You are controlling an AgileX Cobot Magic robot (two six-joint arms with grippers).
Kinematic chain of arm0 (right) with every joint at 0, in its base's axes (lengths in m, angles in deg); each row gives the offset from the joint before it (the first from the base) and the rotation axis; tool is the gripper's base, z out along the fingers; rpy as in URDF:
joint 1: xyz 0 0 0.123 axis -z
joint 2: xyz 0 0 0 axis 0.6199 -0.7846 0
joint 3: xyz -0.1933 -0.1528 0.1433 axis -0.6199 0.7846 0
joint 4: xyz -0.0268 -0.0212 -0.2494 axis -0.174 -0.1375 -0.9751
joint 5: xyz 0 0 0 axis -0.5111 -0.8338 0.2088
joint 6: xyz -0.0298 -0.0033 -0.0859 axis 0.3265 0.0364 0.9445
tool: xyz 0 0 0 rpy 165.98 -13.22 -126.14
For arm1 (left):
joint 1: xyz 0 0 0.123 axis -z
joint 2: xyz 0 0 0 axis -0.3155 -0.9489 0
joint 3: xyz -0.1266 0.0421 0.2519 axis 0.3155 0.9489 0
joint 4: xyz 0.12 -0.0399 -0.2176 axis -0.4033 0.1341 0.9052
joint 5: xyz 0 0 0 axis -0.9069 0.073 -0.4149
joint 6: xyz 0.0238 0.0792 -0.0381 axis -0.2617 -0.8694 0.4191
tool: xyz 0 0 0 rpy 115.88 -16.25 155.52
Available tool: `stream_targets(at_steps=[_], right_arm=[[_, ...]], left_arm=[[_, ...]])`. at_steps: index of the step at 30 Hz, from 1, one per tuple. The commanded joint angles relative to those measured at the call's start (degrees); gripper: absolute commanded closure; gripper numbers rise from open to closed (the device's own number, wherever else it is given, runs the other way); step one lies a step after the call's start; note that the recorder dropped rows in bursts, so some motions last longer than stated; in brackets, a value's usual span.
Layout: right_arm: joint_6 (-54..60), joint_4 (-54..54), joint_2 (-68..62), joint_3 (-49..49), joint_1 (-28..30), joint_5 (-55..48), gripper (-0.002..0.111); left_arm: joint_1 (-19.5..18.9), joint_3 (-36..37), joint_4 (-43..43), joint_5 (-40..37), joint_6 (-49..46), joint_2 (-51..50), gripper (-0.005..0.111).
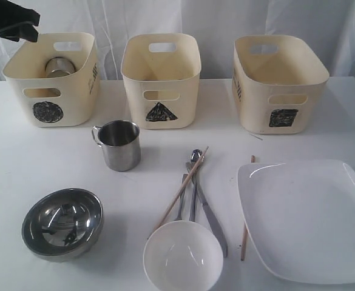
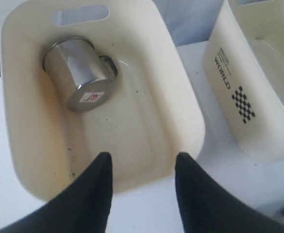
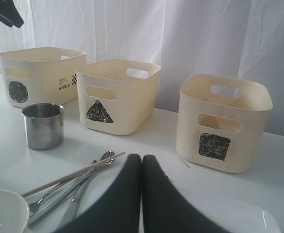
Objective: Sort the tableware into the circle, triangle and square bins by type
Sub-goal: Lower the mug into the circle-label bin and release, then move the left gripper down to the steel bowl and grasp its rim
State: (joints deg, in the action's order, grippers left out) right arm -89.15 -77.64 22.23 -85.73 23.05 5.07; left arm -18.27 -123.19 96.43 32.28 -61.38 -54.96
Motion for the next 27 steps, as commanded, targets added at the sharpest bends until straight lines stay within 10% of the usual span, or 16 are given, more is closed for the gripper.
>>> stream_targets(at_steps=[1,12,27], right_arm=[[0.16,0.24,0.16,0.31,0.33,0.52,0.108],[0.16,0.14,0.16,0.31,0.33,0.52,0.108],[0.16,0.14,0.16,0.31,0.33,0.52,0.108]], left_arm=[[-0.03,11.43,1.17,-0.06,-1.61,9.47,0.061],[0.4,58.52,14.15,8.48,-8.25,35.94,0.061],[6.29,65.89,16.41,7.05,-15.89,33.97,0.045]])
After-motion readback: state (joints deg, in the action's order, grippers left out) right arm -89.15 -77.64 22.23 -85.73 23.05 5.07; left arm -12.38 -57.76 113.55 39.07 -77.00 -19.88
